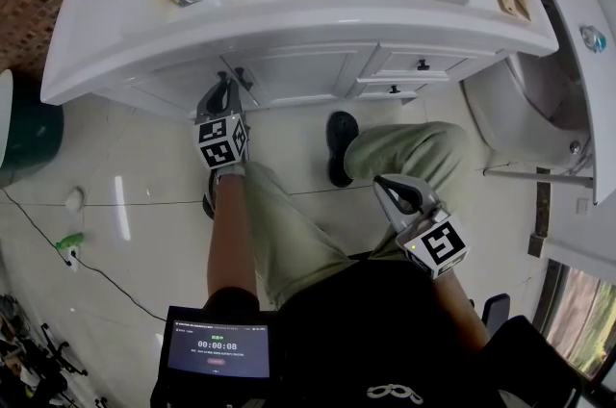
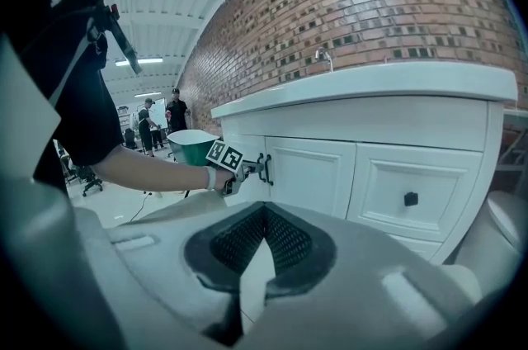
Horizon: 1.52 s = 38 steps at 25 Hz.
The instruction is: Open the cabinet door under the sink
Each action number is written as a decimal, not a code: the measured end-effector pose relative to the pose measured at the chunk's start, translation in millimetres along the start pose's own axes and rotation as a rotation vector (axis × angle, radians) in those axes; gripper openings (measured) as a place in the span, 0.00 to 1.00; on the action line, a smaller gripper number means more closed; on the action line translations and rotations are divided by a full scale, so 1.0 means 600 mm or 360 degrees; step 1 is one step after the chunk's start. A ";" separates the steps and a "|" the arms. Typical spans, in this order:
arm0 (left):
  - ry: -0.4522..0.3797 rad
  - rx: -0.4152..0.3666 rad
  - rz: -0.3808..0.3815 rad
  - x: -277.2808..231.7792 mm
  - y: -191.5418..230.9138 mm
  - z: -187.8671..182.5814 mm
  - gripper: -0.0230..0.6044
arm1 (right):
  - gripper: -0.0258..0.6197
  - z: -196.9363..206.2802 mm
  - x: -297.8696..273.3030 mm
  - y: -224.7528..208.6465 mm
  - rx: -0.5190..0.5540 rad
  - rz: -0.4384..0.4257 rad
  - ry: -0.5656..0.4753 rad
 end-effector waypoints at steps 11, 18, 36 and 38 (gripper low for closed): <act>-0.0060 0.0083 0.0026 0.046 -0.006 0.021 0.15 | 0.03 -0.058 -0.050 0.044 0.0086 -0.0099 -0.0125; -0.0079 0.0028 0.0105 0.080 -0.013 0.037 0.15 | 0.03 -0.079 -0.091 0.088 0.0142 -0.0203 -0.0143; -0.0110 0.0026 0.0083 0.181 -0.002 0.084 0.14 | 0.03 -0.066 -0.134 0.170 0.0177 -0.0369 -0.0089; -0.0109 0.0030 0.0070 0.193 0.000 0.091 0.14 | 0.03 -0.064 -0.139 0.183 0.0185 -0.0394 -0.0082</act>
Point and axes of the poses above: the fingertips, and each gripper's own axes: x backward along the fingers, y to its left, z out of its underside, the point moved 3 cm from there along x, backward along the fingers, and after that the axes turned 8 degrees about -x, right-handed, at the moved point
